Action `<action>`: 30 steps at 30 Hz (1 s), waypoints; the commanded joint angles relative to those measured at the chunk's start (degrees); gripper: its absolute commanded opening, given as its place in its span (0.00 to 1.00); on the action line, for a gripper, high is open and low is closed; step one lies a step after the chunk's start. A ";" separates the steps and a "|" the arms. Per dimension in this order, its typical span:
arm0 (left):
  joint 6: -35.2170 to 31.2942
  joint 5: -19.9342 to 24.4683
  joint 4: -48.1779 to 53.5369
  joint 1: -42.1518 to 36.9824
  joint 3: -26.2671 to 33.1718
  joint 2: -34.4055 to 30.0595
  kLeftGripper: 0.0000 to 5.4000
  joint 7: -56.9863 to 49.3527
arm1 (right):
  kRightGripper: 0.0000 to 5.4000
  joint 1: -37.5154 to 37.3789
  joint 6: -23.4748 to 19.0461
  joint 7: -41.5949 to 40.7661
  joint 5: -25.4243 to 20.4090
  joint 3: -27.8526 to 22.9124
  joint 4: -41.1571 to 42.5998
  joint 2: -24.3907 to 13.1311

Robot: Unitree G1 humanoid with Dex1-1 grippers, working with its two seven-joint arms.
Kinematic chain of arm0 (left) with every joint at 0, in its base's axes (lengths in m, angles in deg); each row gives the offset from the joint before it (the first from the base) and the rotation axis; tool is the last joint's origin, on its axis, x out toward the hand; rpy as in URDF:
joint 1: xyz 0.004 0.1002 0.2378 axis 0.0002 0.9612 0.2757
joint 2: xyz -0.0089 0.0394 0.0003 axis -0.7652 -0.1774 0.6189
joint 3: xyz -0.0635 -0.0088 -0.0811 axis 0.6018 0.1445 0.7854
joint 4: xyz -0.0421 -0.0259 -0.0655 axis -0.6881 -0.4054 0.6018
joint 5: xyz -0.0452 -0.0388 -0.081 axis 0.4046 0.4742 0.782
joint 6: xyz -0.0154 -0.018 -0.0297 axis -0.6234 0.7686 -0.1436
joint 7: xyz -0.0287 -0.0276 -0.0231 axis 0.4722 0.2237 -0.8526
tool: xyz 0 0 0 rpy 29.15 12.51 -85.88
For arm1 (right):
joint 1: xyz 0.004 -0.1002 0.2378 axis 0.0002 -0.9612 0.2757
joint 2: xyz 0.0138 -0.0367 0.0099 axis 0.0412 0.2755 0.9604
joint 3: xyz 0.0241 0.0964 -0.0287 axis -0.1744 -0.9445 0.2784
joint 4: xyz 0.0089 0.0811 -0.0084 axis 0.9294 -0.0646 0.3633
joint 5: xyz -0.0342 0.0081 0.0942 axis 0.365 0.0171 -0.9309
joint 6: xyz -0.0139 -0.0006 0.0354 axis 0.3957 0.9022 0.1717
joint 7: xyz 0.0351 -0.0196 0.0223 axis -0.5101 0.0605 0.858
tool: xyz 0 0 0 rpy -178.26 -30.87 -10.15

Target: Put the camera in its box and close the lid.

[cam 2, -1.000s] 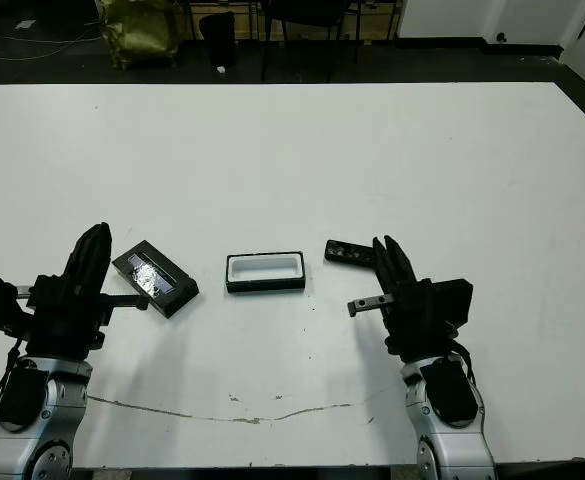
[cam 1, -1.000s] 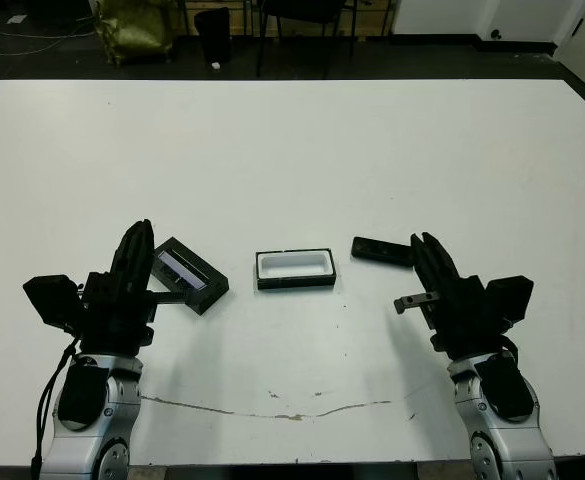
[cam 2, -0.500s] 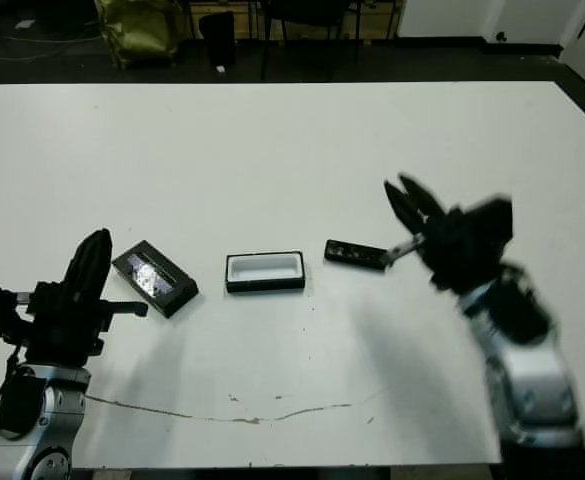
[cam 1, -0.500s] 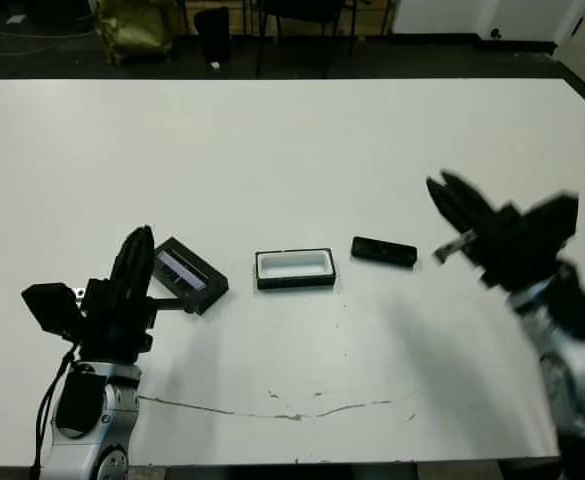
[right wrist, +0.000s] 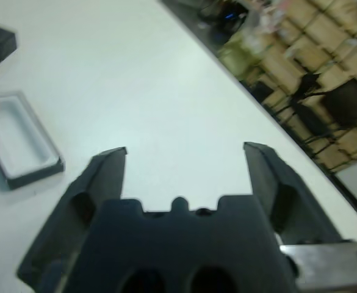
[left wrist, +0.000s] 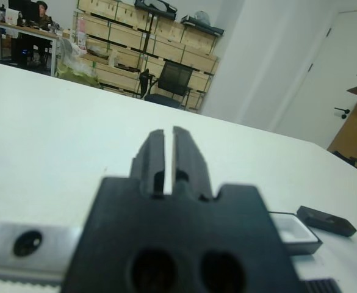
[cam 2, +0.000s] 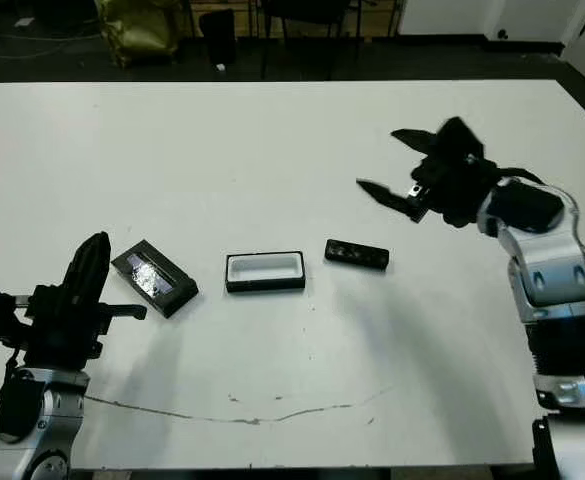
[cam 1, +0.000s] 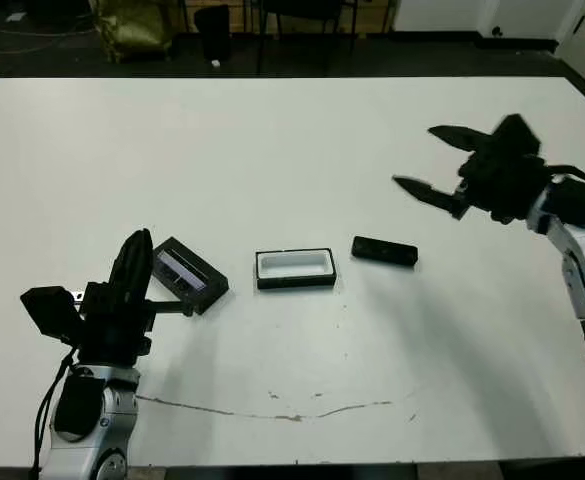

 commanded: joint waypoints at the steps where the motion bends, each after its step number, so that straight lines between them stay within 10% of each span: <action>1: -0.76 -0.44 -1.03 0.85 0.28 -0.45 0.00 -0.17 | 0.93 3.46 0.97 -5.85 2.18 3.08 -5.20 -1.54; 30: -2.15 -1.75 -0.44 1.42 -0.39 -0.87 0.00 0.05 | 1.00 15.71 16.67 -23.33 10.13 8.76 -38.19 3.41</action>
